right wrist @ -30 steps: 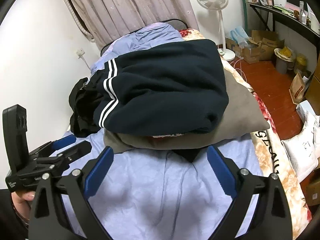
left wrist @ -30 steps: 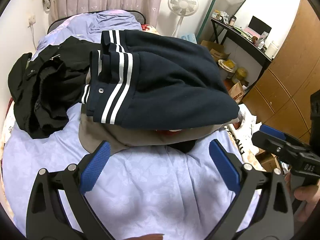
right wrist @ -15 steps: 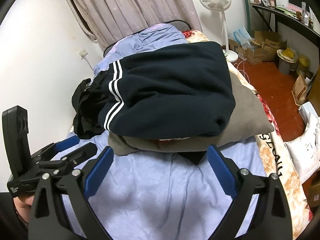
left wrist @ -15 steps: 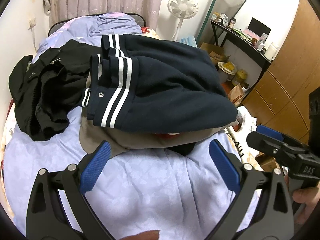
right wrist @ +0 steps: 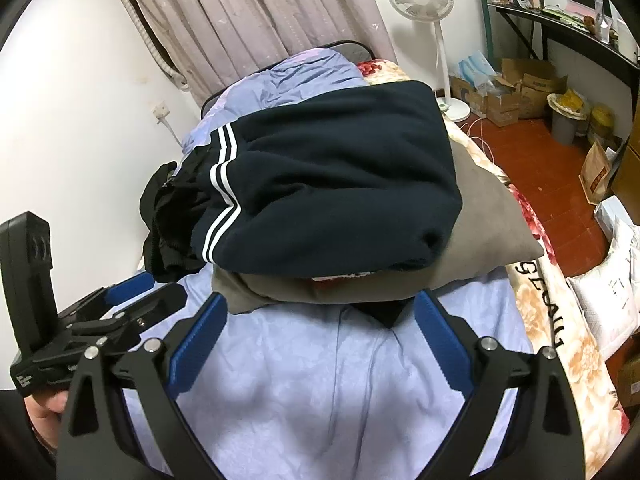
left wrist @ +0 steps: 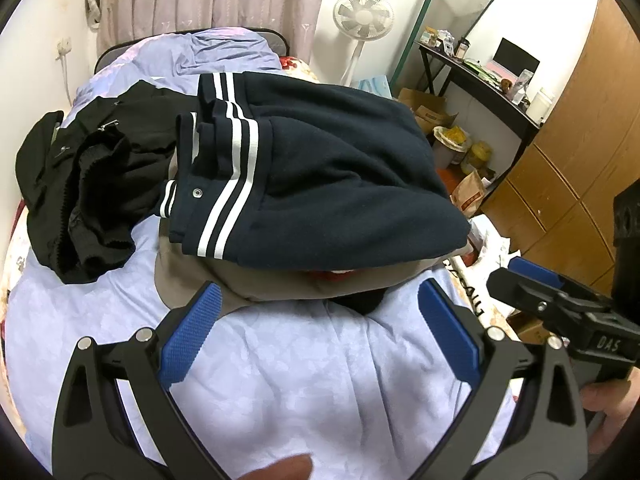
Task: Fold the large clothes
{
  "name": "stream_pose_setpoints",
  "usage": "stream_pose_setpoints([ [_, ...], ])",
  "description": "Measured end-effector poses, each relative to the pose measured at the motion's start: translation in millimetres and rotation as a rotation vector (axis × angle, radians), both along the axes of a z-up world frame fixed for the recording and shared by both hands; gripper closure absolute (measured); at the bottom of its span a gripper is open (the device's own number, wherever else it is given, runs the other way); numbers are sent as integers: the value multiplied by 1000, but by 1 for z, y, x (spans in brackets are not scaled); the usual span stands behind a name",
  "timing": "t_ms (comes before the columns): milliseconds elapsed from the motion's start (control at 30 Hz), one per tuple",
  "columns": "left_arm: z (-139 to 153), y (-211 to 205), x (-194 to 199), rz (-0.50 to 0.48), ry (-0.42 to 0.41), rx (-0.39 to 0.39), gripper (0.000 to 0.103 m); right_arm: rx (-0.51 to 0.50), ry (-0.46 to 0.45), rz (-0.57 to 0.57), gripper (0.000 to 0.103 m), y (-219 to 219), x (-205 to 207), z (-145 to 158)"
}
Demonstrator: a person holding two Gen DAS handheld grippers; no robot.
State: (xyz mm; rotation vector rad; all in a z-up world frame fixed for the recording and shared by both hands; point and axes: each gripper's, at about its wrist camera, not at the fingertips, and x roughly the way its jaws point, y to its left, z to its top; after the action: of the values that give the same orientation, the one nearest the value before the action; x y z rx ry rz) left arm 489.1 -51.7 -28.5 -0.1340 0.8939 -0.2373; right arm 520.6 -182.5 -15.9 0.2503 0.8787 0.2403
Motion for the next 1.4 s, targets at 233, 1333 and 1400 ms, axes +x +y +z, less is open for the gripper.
stream_pose_setpoints([
  [233, 0, -1, -1, 2, -5, 0, 7, -1, 1, 2, 10, 0, 1, 0],
  [1333, 3, 1, 1, 23, -23, -58, 7, 15, 9, -29, 10, -2, 0, -9],
  [1400, 1, 0, 3, 0, -4, -72, 7, 14, 7, -28, 10, -2, -1, -9],
])
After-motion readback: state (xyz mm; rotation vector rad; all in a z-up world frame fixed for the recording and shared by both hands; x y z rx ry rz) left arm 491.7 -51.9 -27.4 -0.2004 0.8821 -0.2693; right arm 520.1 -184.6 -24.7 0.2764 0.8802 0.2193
